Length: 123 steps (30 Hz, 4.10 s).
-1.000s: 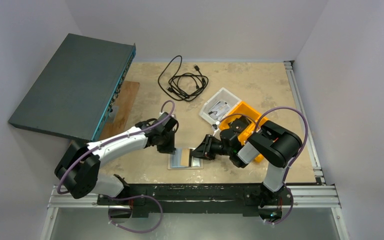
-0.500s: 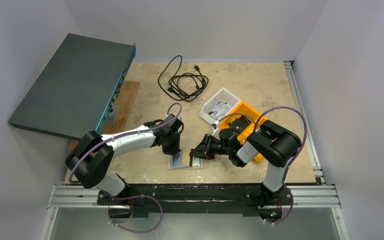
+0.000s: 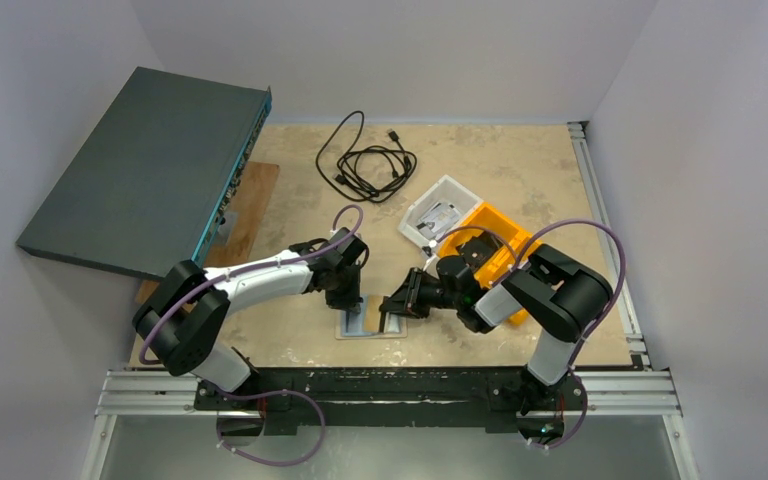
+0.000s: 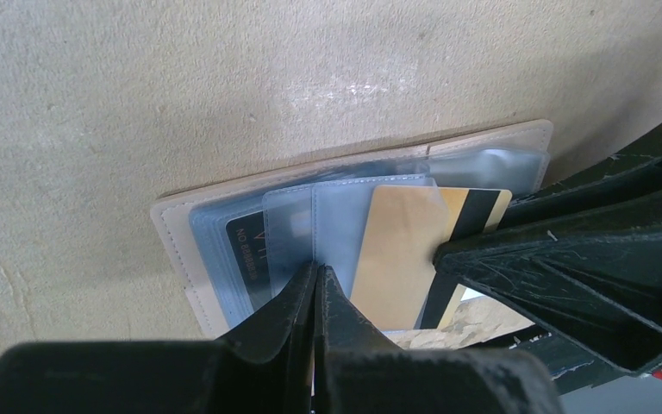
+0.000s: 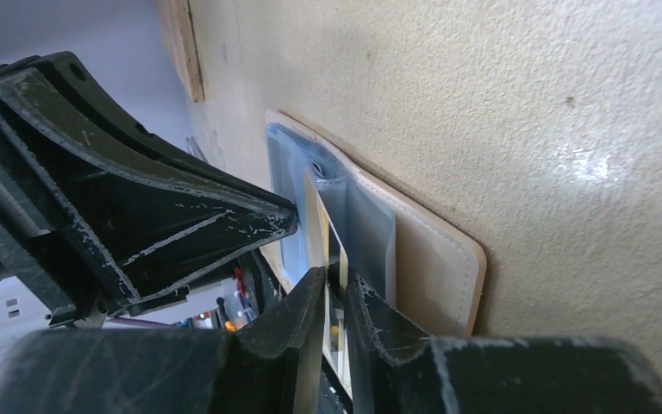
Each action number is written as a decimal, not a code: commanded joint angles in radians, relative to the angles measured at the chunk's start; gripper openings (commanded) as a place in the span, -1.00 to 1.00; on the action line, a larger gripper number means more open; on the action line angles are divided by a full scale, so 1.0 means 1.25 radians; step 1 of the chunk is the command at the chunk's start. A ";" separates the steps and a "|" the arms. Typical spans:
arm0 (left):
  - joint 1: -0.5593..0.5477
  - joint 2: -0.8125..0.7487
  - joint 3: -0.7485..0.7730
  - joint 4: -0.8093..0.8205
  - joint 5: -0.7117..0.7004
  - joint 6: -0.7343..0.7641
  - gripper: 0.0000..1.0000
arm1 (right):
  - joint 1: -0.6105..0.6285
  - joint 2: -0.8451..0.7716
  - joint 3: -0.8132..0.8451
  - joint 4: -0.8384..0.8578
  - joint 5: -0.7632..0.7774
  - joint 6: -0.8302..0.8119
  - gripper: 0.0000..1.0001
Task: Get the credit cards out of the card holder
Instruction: Remove the credit card from the card holder, then place the credit card in the storage box, then remove the credit card from the card holder.
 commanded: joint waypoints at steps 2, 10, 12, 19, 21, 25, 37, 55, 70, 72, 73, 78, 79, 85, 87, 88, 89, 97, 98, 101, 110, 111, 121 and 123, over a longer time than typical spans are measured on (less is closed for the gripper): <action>-0.002 0.052 -0.045 -0.056 -0.102 0.005 -1.00 | 0.004 -0.033 -0.006 -0.009 0.022 -0.017 -0.69; -0.002 0.050 -0.043 -0.060 -0.104 0.003 -1.00 | 0.005 -0.036 -0.011 0.004 0.018 -0.006 -0.83; -0.002 0.051 -0.042 -0.062 -0.104 0.003 -1.00 | 0.004 -0.046 -0.015 0.000 0.021 -0.004 -0.88; -0.002 0.050 -0.038 -0.065 -0.105 0.006 -1.00 | 0.004 -0.091 -0.024 -0.067 0.041 -0.027 -0.96; -0.002 0.051 -0.038 -0.065 -0.105 0.004 -1.00 | 0.005 -0.103 -0.021 -0.110 0.049 -0.041 -0.98; -0.002 0.052 -0.037 -0.065 -0.105 0.005 -1.00 | 0.003 -0.142 -0.022 -0.167 0.067 -0.062 -1.00; -0.002 0.022 -0.024 -0.056 -0.086 0.011 -1.00 | 0.004 -0.291 0.003 -0.363 0.108 -0.125 -1.00; -0.002 -0.129 0.167 -0.165 -0.091 0.079 -0.94 | -0.145 -0.546 0.181 -0.731 0.133 -0.234 -1.00; -0.001 -0.240 0.192 -0.207 -0.078 0.135 0.05 | -0.414 -0.688 0.280 -1.132 0.254 -0.316 -1.00; -0.001 -0.245 0.197 -0.209 -0.073 0.143 0.20 | -0.422 -0.685 0.311 -1.204 0.293 -0.314 -1.00; -0.001 -0.248 0.199 -0.212 -0.072 0.146 0.28 | -0.423 -0.680 0.329 -1.236 0.314 -0.312 -1.00; -0.001 -0.262 0.201 -0.205 -0.069 0.161 0.43 | -0.425 -0.613 0.450 -1.425 0.463 -0.274 -1.00; -0.001 -0.262 0.201 -0.204 -0.067 0.162 0.43 | -0.425 -0.593 0.478 -1.471 0.505 -0.263 -1.00; -0.001 -0.267 0.189 -0.190 -0.054 0.159 0.44 | -0.425 -0.477 0.565 -1.639 0.685 -0.188 -1.00; -0.001 -0.268 0.189 -0.190 -0.055 0.160 0.44 | -0.424 -0.437 0.564 -1.654 0.703 -0.173 -1.00; -0.001 -0.267 0.188 -0.190 -0.055 0.160 0.44 | -0.424 -0.427 0.559 -1.654 0.712 -0.167 -1.00; -0.001 -0.268 0.188 -0.190 -0.055 0.160 0.44 | -0.425 -0.413 0.554 -1.656 0.722 -0.161 -1.00; -0.001 -0.262 0.181 -0.185 -0.045 0.154 0.44 | -0.425 -0.314 0.524 -1.610 0.795 -0.136 -0.86; -0.001 -0.262 0.180 -0.186 -0.046 0.154 0.44 | -0.426 -0.302 0.523 -1.605 0.798 -0.138 -0.69; -0.001 -0.265 0.179 -0.188 -0.047 0.154 0.44 | -0.425 -0.276 0.530 -1.598 0.806 -0.144 -0.35; -0.001 -0.260 0.156 -0.172 -0.045 0.146 0.47 | -0.425 -0.350 0.545 -1.519 0.734 -0.244 0.13; -0.001 -0.256 0.153 -0.171 -0.045 0.145 0.47 | -0.425 -0.368 0.543 -1.503 0.722 -0.260 0.17; -0.001 -0.242 0.117 -0.170 -0.064 0.110 0.48 | -0.363 -0.538 0.450 -1.269 0.420 -0.383 0.43; 0.004 -0.240 0.109 -0.184 -0.100 0.100 0.48 | -0.287 -0.525 0.456 -1.256 0.429 -0.359 0.43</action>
